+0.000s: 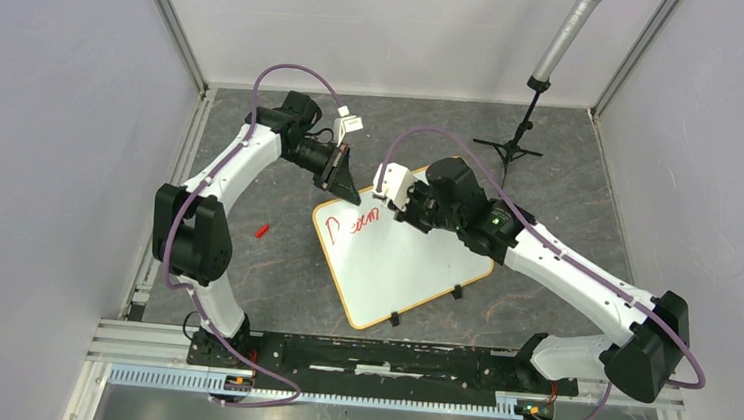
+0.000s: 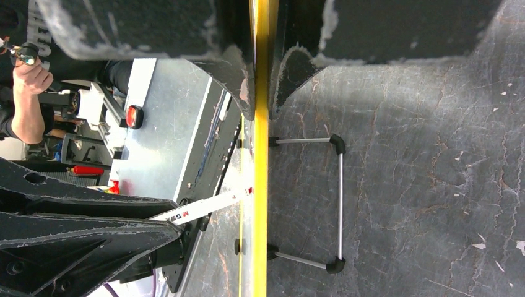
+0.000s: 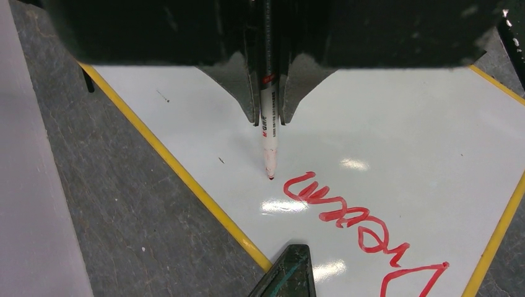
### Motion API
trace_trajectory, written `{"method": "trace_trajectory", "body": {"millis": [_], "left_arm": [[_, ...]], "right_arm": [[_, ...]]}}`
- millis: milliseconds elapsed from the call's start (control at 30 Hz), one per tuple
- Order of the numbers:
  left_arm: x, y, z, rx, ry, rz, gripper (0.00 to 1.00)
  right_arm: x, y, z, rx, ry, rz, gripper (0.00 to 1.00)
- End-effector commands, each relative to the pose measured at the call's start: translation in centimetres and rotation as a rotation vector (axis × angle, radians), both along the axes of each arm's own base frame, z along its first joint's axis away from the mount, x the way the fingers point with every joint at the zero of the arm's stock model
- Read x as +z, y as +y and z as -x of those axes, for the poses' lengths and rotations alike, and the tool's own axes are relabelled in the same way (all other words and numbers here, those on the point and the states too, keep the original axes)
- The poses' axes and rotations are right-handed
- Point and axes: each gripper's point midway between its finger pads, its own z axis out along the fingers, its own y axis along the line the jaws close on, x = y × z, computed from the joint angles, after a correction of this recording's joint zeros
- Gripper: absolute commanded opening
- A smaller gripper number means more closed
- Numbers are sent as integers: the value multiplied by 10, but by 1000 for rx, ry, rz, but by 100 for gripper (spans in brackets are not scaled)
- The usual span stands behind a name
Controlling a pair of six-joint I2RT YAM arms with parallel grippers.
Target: Write a sentence on the whiteboard
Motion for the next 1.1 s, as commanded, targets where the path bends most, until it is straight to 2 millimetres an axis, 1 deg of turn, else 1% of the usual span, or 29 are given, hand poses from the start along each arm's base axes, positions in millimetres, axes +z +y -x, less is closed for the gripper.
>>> {"method": "trace_trajectory", "body": {"millis": [0,67,200,400,633,800,1067], "left_arm": [[-15,-10,12,-72,0,-30,2],[-15,-10,12,-73,2,-30,2],[-14,-10,12,-73,-4,-30,2],[-15,-10,12,-73,-2,-31,2],[-16,-9,12,-72,1,-34,2],[-16,-10,12,-73,-1,-35,2],[-16,-10,11,-71,1,-35,2]], "right_arm": [[10,5,-11,-15,-40,-23,0],[12,8,-10,-4,-38,-33,0],[6,9,-7,9,-21,-31,0],[-3,7,1,33,3,-23,0],[-10,5,6,48,14,-12,0],[-15,-2,8,43,5,15,0],[-14,-18,2,-2,-16,36,0]]}}
